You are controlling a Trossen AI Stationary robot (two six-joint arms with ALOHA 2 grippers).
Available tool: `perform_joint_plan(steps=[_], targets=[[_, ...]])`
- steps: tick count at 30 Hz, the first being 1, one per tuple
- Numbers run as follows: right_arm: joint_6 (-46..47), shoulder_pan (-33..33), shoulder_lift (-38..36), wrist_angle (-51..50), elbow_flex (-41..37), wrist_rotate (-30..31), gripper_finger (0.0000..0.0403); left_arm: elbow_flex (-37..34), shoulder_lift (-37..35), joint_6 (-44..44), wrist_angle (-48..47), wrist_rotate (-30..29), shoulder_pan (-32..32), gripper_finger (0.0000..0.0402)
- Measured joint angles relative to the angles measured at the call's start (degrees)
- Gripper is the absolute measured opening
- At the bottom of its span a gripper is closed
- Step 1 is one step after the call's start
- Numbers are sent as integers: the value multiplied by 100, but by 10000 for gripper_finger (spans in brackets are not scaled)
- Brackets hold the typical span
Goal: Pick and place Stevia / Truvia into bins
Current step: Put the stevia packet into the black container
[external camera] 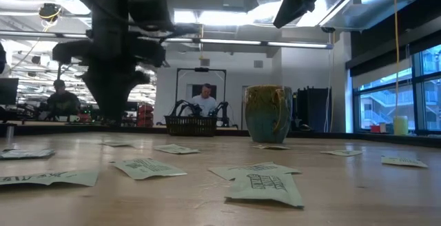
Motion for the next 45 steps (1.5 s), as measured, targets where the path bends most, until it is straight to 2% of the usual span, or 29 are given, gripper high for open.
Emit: perform_joint_plan(steps=[6, 14, 23, 28, 34, 37, 41, 45], targets=[[10, -1, 0, 2, 0, 0, 108, -21, 385, -154, 287, -34, 1, 74], [22, -1, -1, 2, 0, 0, 108, 43, 1028, -168, 195, 14, 23, 62], [28, 1, -2, -2, 0, 0, 108, 74, 1024, -203, 166, -11, 71, 19], [22, 1, 0, 0, 0, 0, 108, 367, 959, -133, -280, 103, 196, 4], [37, -1, 0, -5, 0, 0, 108, 1061, 525, -96, -697, 376, 782, 3], [42, -1, 0, -4, 0, 0, 108, 1432, 340, -391, -643, 201, 1185, 6], [79, 0, 0, 3, 0, 0, 108, 1908, 271, -584, -619, -340, 1768, 8], [76, -1, 0, 20, 0, 0, 108, 2202, 300, -745, -127, -647, 2397, 4]])
